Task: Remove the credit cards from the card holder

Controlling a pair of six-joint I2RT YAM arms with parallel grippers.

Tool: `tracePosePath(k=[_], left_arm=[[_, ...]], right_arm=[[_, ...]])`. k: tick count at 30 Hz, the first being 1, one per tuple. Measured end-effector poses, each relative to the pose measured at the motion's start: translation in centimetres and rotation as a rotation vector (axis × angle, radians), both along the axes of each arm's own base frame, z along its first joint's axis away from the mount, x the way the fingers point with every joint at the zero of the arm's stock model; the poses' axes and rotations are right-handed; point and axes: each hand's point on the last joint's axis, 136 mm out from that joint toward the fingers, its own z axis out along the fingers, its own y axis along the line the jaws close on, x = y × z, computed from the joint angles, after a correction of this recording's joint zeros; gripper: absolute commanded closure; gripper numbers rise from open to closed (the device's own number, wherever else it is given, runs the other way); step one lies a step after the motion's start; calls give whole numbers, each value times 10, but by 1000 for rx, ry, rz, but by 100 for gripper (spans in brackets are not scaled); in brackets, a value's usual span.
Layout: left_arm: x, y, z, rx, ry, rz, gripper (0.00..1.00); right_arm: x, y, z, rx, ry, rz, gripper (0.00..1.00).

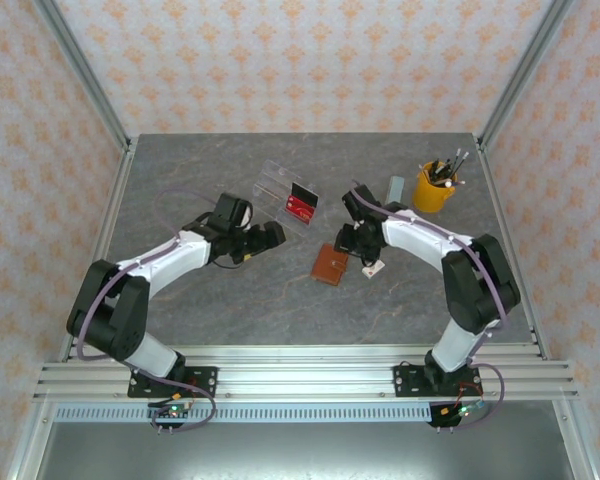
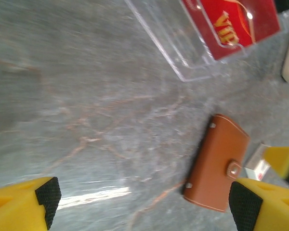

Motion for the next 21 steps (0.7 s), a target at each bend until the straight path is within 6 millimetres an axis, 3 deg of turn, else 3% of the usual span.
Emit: tracePosePath(k=[5,10,15,21], left_arm=[[-7,-30,-16,-41,57,-53,14],[-12,-49,-26,-83,101,-82,30],[-13,-58,-32,-126,139,-89,43],[-15,-64,-39,-162,178,-93,50]], right_arm=[[-4,7,-20,32,62,-31,53],[0,17,-25,72,81,-26,59],[7,37,-24,126,76,6,61],[9,59,-24,205,86,64,60]])
